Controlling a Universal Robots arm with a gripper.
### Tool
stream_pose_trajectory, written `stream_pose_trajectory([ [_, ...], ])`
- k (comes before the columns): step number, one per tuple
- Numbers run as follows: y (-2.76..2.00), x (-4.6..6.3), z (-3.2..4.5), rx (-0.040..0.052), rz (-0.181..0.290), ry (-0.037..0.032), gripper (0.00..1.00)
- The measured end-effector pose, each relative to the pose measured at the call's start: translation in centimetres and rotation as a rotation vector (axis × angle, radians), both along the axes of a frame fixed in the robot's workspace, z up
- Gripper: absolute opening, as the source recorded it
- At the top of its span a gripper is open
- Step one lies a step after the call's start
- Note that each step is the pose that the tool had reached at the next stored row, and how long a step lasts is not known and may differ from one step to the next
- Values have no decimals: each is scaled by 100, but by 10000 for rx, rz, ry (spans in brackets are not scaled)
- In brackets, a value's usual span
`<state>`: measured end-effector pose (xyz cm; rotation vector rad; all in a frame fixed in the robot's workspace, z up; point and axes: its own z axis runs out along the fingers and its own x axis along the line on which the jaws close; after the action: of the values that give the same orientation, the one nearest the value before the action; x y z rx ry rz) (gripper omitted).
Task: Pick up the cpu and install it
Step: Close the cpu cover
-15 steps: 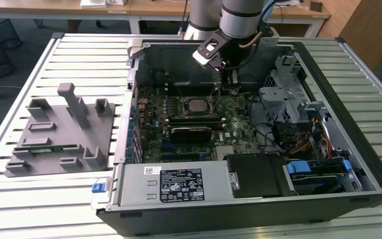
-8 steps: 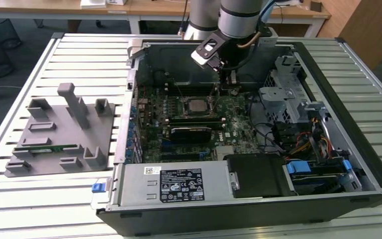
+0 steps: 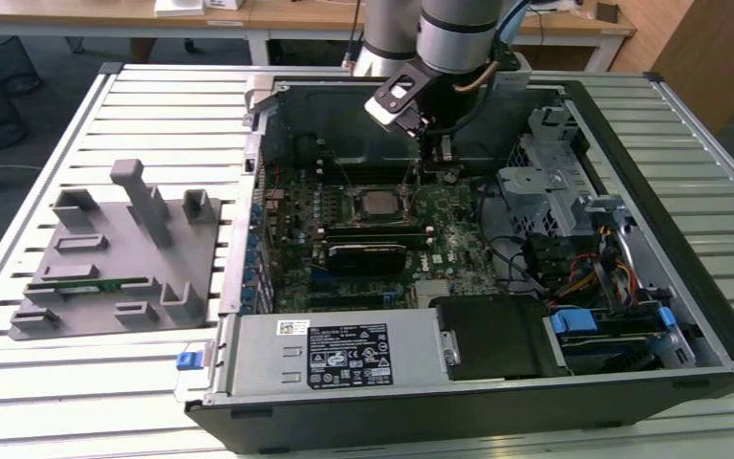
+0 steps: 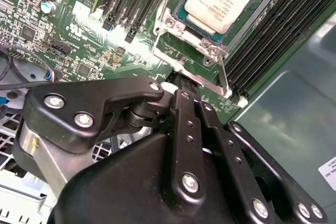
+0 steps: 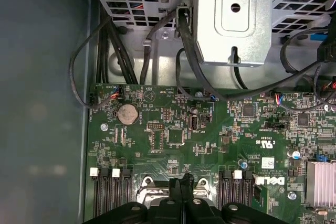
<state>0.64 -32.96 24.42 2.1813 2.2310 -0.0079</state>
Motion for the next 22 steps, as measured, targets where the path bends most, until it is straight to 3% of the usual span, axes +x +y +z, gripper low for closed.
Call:
stream_pose_trajectory([
  [22,0,-103,-5,-1,0,0,11],
])
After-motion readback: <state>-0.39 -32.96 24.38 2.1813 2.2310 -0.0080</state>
